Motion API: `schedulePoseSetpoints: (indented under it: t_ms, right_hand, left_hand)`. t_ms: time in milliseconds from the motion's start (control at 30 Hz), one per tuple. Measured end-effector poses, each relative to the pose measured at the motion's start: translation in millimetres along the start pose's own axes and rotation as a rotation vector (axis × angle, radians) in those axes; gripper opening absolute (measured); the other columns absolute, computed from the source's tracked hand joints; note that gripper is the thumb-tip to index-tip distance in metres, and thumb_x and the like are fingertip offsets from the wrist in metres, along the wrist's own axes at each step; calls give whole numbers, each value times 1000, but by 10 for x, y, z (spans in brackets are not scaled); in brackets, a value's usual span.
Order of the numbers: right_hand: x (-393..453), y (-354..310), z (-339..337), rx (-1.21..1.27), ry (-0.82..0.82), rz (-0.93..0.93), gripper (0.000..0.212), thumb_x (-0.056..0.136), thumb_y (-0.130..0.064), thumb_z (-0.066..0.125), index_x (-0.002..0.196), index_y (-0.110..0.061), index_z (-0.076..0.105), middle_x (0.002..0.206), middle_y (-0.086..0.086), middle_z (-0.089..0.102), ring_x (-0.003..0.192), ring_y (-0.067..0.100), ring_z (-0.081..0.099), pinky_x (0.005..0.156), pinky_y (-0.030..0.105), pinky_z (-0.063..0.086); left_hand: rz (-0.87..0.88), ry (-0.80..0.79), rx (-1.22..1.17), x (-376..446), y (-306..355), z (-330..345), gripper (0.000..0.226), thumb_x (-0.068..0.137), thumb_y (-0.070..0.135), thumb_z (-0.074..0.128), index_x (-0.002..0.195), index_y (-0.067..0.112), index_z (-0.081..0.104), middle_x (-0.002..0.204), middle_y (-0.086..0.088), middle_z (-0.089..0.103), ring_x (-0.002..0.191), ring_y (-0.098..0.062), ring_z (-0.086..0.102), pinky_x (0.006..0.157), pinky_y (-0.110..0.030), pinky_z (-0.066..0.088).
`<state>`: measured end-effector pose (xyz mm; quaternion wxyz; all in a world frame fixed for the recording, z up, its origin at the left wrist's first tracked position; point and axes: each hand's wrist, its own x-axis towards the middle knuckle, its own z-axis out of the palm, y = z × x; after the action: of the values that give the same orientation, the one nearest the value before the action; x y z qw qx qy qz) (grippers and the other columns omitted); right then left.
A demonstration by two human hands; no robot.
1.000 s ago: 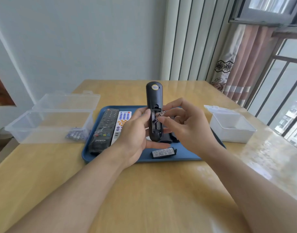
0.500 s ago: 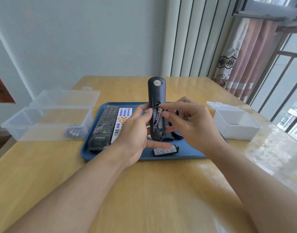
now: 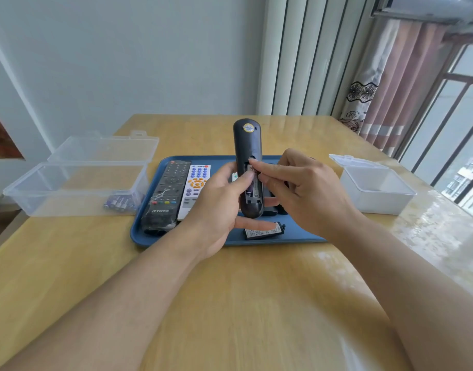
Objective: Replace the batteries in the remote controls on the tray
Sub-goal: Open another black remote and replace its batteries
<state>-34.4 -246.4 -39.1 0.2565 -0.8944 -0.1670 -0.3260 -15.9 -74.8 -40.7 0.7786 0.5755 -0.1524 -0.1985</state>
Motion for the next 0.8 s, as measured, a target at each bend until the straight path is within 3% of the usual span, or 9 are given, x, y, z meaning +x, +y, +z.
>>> schedulePoseSetpoints:
  t_ms: [67,233,400,600,800]
  right_hand:
    - [-6,-22,-25,-112,-16,-37,38,98,-46,42,128,-39,65,76,-8,45,58,15,46,46,32,42]
    - [-11,-46,-28,-259,-53,-91,44,97,-31,38,128,-36,67,75,-6,49,54,20,48,43,28,38]
    - [-23,-110,-17,-364,-52,-135,44,88,-16,53,128,-28,69,74,-4,47,46,23,40,41,25,28]
    - [-24,-112,4,-397,-55,-156,45,86,-15,58,128,-28,69,74,-1,51,44,23,37,39,23,28]
    - [-49,-114,9,-424,-94,-185,43,86,-20,56,123,-33,71,74,-10,36,46,23,35,42,23,24]
  left_hand:
    - [-8,6,20,-1,-7,-10,28,109,23,45,135,19,56,128,-14,68,101,-37,74,70,-55,61]
    - [1,28,80,-8,-21,-9,25,110,23,42,131,16,56,118,-13,72,96,-31,76,68,-54,63]
    - [46,50,84,-7,-12,4,26,110,19,40,133,15,53,96,-6,75,87,-24,77,63,-49,63]
    - [55,62,118,9,-23,-8,27,111,17,38,135,13,49,96,-10,74,87,-30,77,66,-50,63]
    - [24,79,200,4,-37,-14,24,111,16,39,131,8,49,94,-11,70,78,-28,76,62,-48,63]
